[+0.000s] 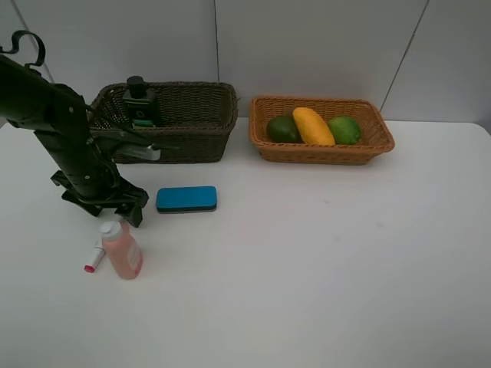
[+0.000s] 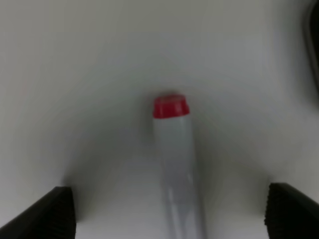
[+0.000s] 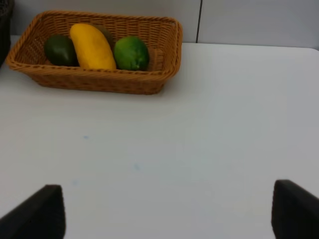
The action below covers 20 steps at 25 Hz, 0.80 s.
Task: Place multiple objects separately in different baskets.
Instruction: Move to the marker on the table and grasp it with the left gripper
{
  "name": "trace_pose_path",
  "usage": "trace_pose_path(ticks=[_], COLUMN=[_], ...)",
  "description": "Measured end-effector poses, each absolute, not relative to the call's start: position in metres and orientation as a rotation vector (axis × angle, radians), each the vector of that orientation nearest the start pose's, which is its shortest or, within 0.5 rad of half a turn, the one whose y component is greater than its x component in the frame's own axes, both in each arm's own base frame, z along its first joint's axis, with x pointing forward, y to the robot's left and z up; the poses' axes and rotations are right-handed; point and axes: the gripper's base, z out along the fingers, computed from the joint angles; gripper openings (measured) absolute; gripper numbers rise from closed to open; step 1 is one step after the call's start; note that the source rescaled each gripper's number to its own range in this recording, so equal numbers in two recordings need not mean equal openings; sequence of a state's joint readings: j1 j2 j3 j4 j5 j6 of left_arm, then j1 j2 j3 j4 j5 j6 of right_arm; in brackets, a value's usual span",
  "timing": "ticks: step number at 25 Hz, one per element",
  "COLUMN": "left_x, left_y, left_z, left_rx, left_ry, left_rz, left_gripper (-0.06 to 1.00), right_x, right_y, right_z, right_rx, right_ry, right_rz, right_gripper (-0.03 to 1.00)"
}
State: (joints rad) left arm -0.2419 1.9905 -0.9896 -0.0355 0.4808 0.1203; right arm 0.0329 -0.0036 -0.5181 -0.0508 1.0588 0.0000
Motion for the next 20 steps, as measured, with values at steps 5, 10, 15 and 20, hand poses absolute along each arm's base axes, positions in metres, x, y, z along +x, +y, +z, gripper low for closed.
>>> trace_pose_path(ticks=[5,10,15,20], left_x=[0.3275,0.3279,0.3289,0.329], left_y=[-0.0823,-0.0824,-0.0825,-0.0826], left_z=[0.0895,0.0896,0.0894,0.089], left_rx=[0.49,0.49,0.49,0.486], left_ry=[2.922,2.917,2.906,2.907], left_rz=[-0.044,-0.044,-0.044,-0.045], left_gripper=[1.0,0.97,0.44,0.02], right_x=[-0.0075,-0.0075,-0.0075,-0.0075], right_y=[-0.0043,-0.0043,-0.0043,-0.0043], right_z=[0.2825,0.2825,0.2825,0.2825], right_rx=[-0.03,-0.03,-0.03,-0.03], right_ry=[2.02,2.02,2.02,2.02], right_rz=[-0.04,-0.04,-0.04,-0.04], right_gripper=[0.99,0.99,0.99,0.99])
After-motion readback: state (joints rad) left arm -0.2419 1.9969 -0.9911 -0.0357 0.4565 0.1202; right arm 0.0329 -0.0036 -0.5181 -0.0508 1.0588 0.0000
